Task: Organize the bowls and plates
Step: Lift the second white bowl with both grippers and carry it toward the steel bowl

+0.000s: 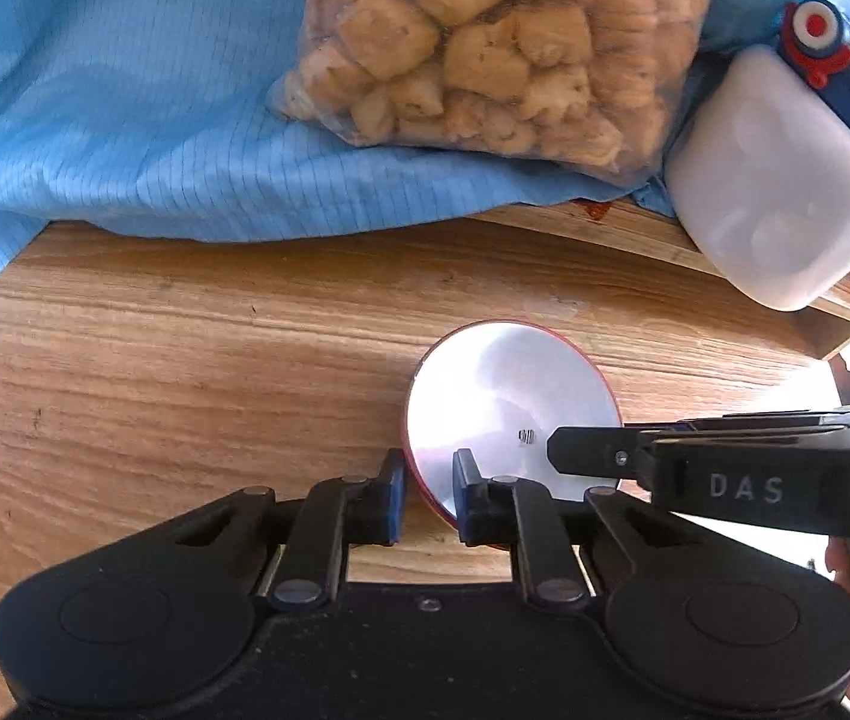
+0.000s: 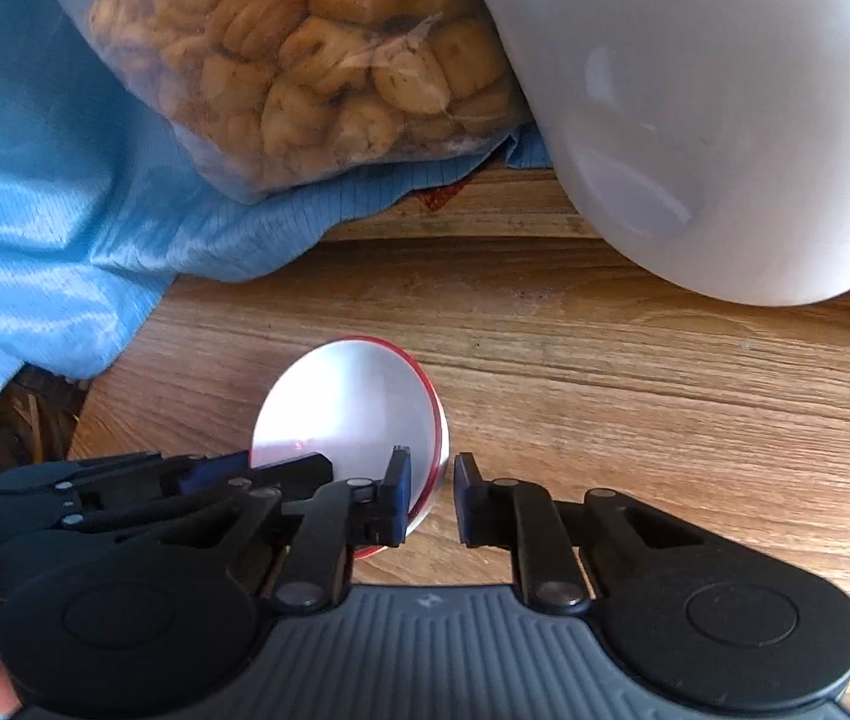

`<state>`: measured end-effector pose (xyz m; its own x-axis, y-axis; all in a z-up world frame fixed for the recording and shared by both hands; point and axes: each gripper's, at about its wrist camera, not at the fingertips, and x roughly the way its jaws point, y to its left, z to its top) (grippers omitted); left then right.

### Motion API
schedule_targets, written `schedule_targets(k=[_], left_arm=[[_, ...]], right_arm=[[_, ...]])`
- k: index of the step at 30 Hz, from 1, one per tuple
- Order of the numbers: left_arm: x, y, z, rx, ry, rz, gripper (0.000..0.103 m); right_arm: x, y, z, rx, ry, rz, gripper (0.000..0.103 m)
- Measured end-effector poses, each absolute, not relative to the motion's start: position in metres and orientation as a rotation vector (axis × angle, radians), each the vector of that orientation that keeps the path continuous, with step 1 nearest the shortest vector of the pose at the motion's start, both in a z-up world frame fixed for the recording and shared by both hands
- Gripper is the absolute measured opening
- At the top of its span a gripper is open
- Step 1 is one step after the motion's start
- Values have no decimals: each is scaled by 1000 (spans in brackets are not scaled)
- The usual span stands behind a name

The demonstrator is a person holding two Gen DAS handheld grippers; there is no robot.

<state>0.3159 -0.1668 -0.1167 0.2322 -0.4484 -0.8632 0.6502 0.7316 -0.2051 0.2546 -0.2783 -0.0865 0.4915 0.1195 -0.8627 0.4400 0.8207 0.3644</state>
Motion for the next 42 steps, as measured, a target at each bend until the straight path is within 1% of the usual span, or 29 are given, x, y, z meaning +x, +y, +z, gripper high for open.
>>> schedule_targets(k=[3,7,14,18,24,37,42], left_arm=[[308,-164,-116,208,1107,-759,16],[297,-156,-114,180,1127,-749,15],[286,-149,-108,162,1122,-766,15],[277,-146,-101,145,1096,-780,15],[267,-136,-75,136,1054,-793,15],[251,-117,-50,113,971,-784,15],[247,-112,-40,72,971,-794,15]], right_arm=[[246,-275,-84,607,1062,-198,14],[227,-276,-84,682,1028,-182,14],[207,-273,-76,675,1012,-161,14],[203,-271,-65,665,993,-152,14],[194,-269,-49,650,966,-133,14],[182,-258,-22,592,921,-83,14],[173,-257,-12,600,896,-83,14]])
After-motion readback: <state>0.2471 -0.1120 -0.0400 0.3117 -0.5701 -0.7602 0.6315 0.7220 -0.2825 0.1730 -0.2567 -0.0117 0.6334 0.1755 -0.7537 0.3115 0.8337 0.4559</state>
